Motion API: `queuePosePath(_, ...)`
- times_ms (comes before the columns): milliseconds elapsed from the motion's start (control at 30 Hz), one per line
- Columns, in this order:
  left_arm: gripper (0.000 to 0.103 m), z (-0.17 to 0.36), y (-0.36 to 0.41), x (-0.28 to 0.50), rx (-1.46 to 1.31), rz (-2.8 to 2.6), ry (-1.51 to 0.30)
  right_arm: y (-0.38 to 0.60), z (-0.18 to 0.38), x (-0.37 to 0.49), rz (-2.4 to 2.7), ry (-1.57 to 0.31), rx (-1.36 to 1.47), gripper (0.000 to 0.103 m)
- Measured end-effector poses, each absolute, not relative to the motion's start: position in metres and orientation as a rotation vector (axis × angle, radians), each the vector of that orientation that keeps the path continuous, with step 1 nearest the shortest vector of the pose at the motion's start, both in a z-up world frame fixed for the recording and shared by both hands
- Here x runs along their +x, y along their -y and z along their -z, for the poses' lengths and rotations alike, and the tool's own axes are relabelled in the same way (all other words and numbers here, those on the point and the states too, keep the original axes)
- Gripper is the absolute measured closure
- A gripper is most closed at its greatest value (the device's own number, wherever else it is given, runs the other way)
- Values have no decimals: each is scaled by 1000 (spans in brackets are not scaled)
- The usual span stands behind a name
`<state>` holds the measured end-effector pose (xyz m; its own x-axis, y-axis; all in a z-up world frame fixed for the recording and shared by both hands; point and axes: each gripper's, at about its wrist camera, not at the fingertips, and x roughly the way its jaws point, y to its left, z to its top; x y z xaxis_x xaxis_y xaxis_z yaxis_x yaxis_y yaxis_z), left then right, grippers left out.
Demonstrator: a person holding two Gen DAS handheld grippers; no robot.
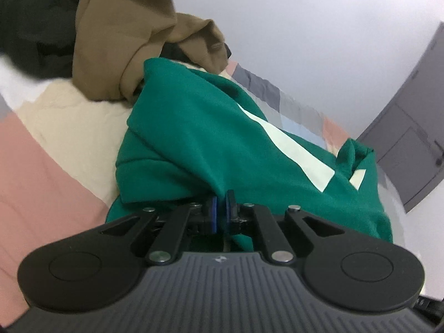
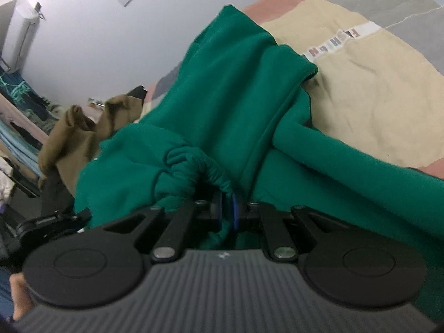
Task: Fold large clothes
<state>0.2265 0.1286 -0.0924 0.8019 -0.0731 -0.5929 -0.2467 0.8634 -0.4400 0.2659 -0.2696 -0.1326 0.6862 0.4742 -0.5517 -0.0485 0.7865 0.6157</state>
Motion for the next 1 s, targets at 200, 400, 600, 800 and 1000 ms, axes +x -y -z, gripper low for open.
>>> queuePosePath(200,90,80,-115,215,-437,-122,-641,262,123,252,-312,-726,497,90)
queuePosePath(400,76,63,-104,187,-381,-129,-653,260,102,237,-323,-686,427,90)
queuePosePath(600,50,45,-85,148,-311,-108,-670,259,82,216,-338,-650,351,69)
queuePosePath(800,35,37,-76,106,-315,-96,-694,266,69,193,-353,-637,339,41)
queuePosePath(1000,20,38,-85,78,-373,-118,-743,290,62,172,-309,-667,287,19)
